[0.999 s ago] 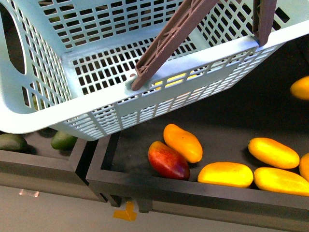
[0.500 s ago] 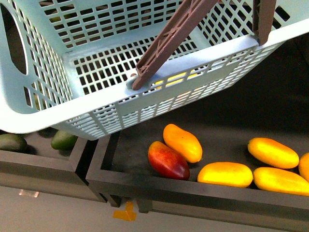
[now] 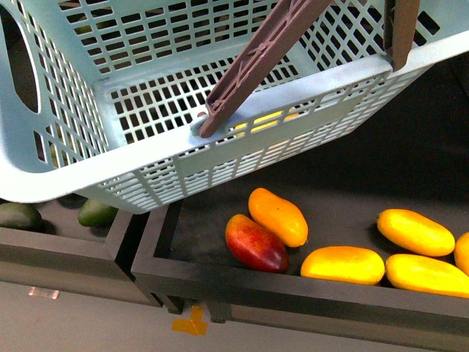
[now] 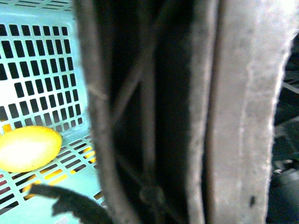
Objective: Pick lemon and mango into basket
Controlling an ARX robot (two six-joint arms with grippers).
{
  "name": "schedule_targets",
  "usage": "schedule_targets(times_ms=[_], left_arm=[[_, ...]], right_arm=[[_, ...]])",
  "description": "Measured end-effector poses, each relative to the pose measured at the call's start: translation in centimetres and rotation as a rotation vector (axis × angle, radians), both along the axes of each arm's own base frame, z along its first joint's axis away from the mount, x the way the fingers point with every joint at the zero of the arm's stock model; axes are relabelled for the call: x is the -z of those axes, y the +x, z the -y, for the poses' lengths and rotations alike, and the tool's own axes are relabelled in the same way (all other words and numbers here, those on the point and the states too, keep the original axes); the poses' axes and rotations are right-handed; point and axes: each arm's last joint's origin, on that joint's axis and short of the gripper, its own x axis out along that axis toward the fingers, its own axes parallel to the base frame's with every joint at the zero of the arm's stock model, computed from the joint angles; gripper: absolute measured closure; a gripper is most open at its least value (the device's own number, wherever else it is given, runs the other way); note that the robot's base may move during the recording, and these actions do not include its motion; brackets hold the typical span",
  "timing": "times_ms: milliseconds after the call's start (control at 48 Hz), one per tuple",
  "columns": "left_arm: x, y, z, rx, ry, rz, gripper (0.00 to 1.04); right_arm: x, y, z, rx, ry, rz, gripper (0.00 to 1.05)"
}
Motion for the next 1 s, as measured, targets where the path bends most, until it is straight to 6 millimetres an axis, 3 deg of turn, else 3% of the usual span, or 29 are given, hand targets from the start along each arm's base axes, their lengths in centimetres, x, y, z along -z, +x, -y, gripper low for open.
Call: schedule_targets(times_ms=[208,416,521,604,708,750,833,999], left_arm=[[0.1,0.0,0.0,-0.003,0.003,-0.001,0.91],[0.1,0.1,0.0,-0.006,0.004,-0.004,0.91],[0.1,0.1,0.0,-0.005,0.006,-0.002,0.91],[0.1,0.0,0.1,0.0,0.004,-0.003,0.91],[0.1,0.0,0.2,0.007,0.0,-0.006,0.91],[0.1,0.0,0.1,0.007,-0.004,-0.009,0.91],[0.1,0.0,0.1,-0.001,0.002,-0.005,0.91],[0.1,0.1,0.0,-0.003,0.007,-0.001,0.91]], right_arm=[[-0.2,-0.3,0.6,0.031,-0.052,0.011,0.08],[-2.5,-4.1,6.1,0.132,-0.186,0.073,0.09],[-3.7,-5.1,7.4,0.154,-0.214,0.117,0.09],[-3.5,-5.9,8.0,0.02,-0.298,0.289,0.21],[-1.3,-7.8,9.0,-0.05,-0.479,0.41,0.36],[0.4,-9.3,9.8,-0.065,-0.559,0.428,0.48],[2.2,-10.9,10.8,-0.072,-0.618,0.422,0.61],[4.6,-13.7,12.2,-0.073,-0.655,0.411,0.87]])
